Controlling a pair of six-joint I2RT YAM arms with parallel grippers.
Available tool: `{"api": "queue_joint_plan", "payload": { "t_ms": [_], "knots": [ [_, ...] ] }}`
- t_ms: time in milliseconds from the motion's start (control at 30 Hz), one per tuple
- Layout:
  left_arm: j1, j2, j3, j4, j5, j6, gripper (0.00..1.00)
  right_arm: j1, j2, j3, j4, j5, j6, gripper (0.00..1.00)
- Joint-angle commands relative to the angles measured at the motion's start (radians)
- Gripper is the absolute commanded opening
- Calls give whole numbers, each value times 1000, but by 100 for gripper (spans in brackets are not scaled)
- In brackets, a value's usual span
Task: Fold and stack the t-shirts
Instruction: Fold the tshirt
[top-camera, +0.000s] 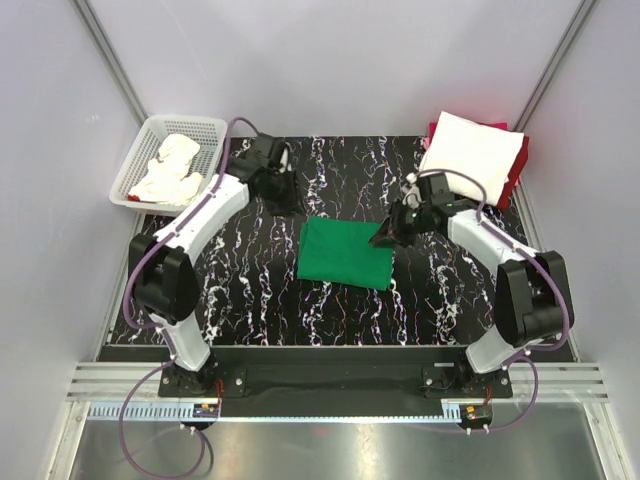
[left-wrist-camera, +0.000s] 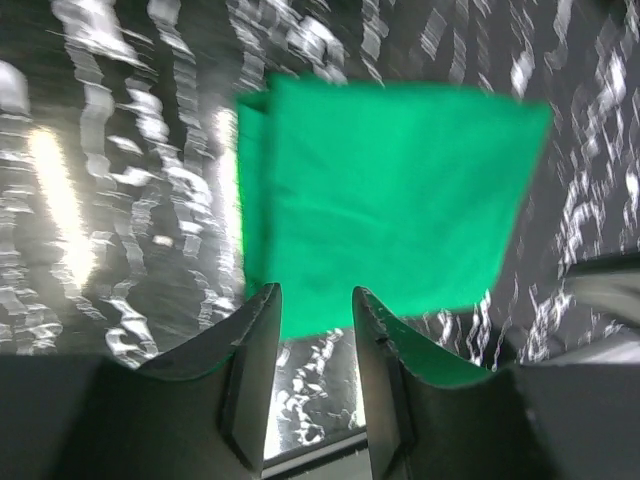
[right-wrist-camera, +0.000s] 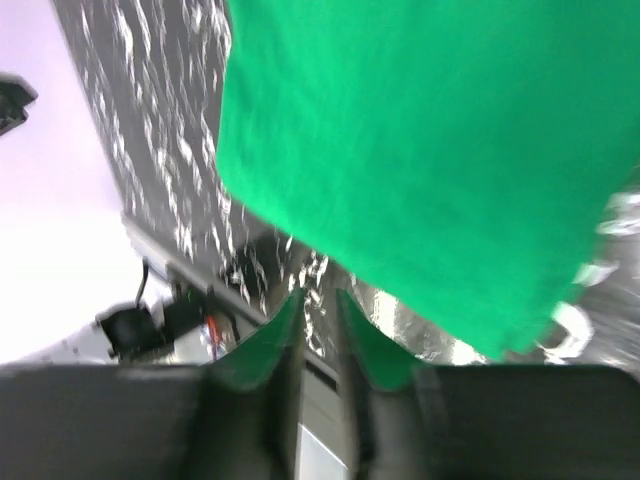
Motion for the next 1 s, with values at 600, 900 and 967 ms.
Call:
{"api": "queue_joint_plan", "payload": {
  "t_ms": [600, 900, 967],
  "knots": [
    [-146, 8, -616, 430, -54, -131, 29, 43, 244, -337, 424, -87, 56, 10],
    [-198, -142, -421, 134, -340, -102, 31, 72, 60, -254, 186, -41, -2, 38],
    [-212, -162, -365, 81, -359, -103, 34, 91, 23, -204, 126, -38, -2, 43]
  ]
}}
